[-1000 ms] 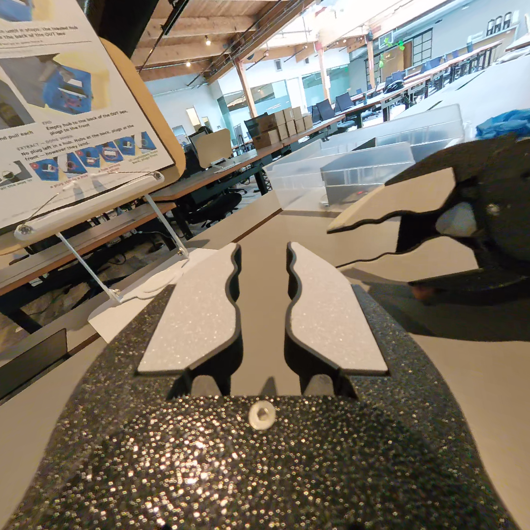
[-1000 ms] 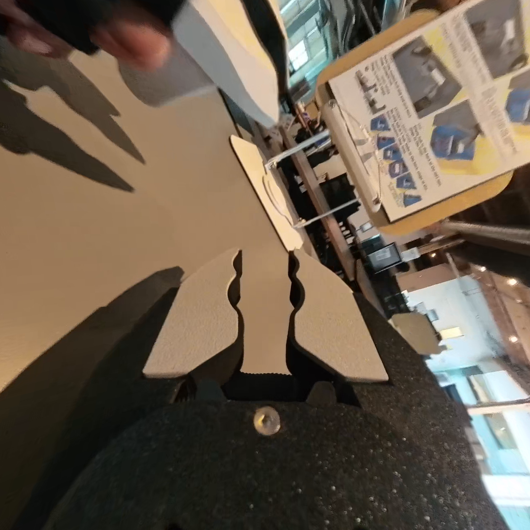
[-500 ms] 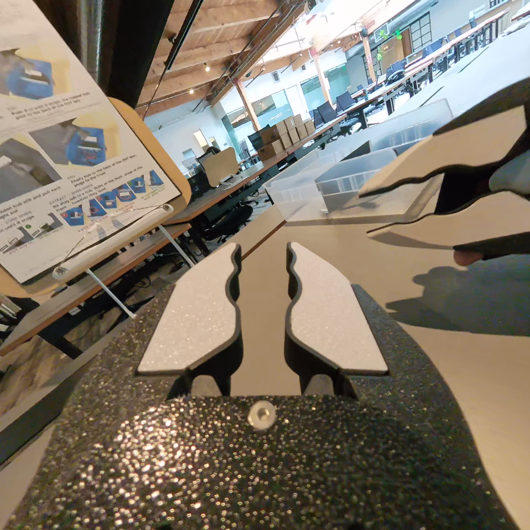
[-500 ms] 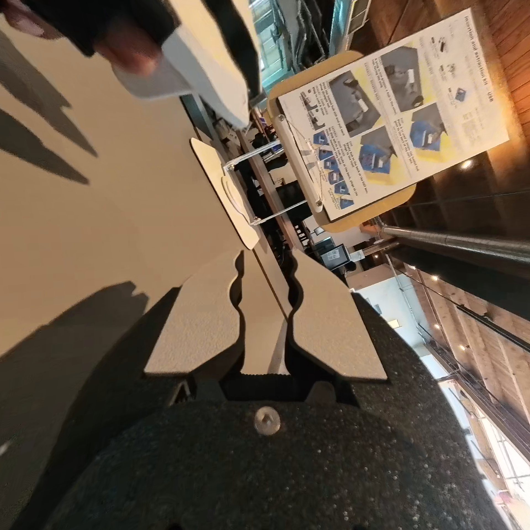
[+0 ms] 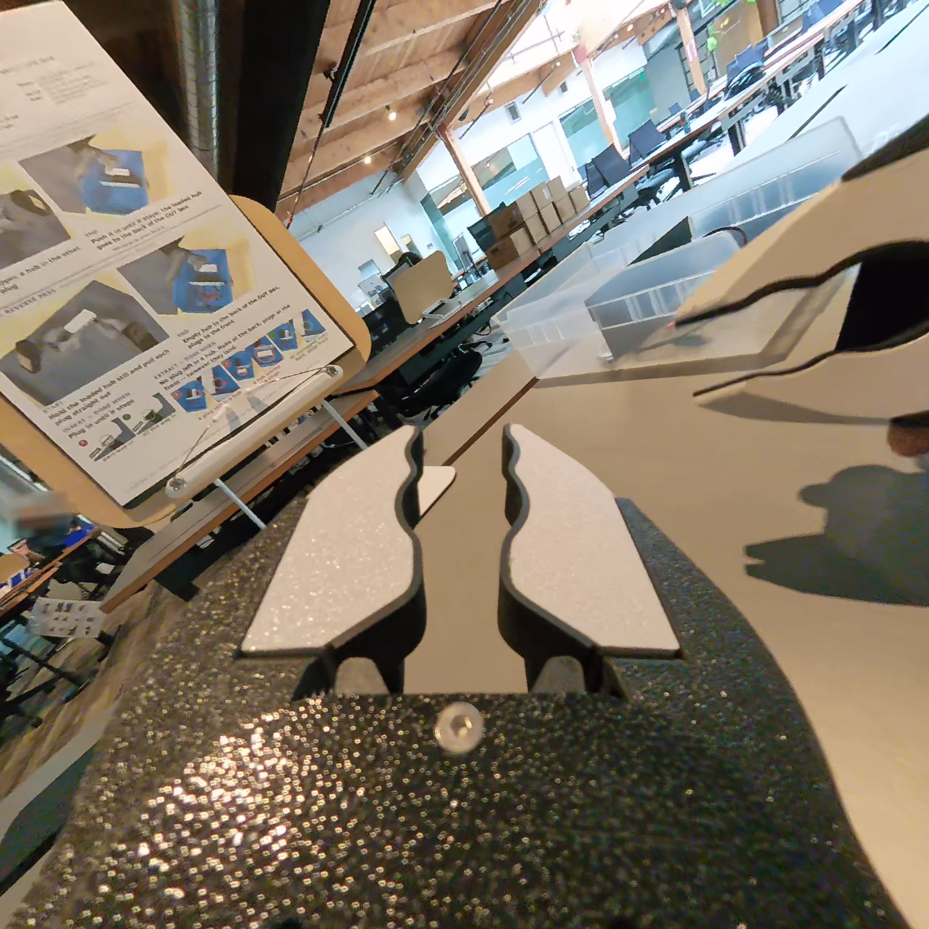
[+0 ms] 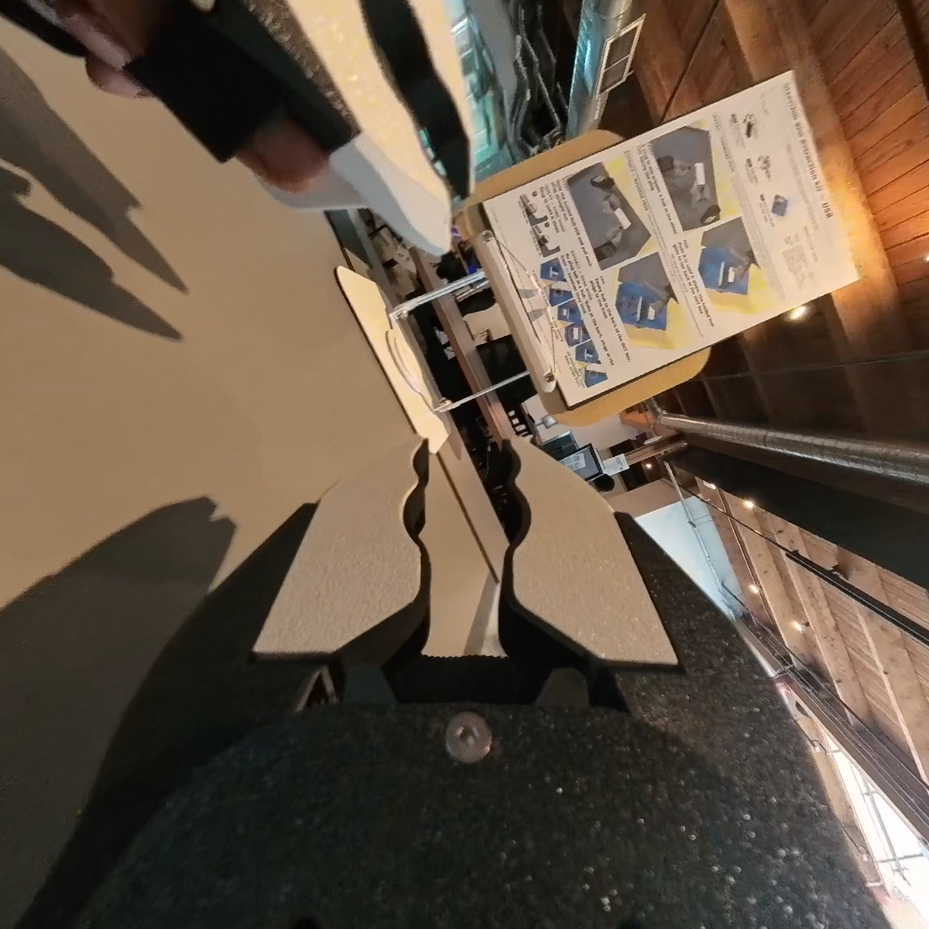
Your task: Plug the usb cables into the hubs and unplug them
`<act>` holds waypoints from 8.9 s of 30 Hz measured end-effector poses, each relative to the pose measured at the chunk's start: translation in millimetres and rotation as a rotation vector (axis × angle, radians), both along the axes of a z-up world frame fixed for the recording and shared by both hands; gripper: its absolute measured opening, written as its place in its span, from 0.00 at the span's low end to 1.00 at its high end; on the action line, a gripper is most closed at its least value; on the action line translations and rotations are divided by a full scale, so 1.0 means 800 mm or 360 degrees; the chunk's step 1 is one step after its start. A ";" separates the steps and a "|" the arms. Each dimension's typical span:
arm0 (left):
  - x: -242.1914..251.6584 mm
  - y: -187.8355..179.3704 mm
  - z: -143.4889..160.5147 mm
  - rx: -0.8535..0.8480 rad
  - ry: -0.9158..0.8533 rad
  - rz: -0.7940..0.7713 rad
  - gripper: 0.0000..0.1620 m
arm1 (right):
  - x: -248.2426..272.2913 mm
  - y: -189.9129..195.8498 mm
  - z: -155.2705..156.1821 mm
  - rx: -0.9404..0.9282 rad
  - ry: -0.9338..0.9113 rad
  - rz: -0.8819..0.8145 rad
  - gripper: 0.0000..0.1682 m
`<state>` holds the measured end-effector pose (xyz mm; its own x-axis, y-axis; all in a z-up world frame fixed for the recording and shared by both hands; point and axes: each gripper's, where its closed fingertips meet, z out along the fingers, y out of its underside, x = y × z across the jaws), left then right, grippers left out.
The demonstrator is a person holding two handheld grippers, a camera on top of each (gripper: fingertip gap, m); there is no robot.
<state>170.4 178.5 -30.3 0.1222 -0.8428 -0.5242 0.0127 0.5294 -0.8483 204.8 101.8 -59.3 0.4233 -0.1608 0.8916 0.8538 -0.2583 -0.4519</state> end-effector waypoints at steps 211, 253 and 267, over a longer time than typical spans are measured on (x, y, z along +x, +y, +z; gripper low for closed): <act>0.045 -0.052 -0.034 -0.1012 0.0313 -0.0430 0.04 | 0.381 -0.149 -0.065 -0.0623 0.1971 -0.1048 0.00; 0.045 -0.054 -0.034 -0.0982 0.0317 -0.0429 0.04 | 0.375 -0.147 -0.104 -0.0796 0.2285 -0.1013 0.04; 0.044 -0.055 -0.030 -0.0974 0.0303 -0.0430 0.04 | 0.366 -0.127 -0.032 -0.0559 0.2074 -0.0751 0.02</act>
<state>205.8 134.3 -54.5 -0.1802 -0.9816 0.0638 -0.1022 -0.0458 -0.9937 497.9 0.4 -84.9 0.9266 -0.3707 -0.0631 -0.3097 -0.6571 -0.6873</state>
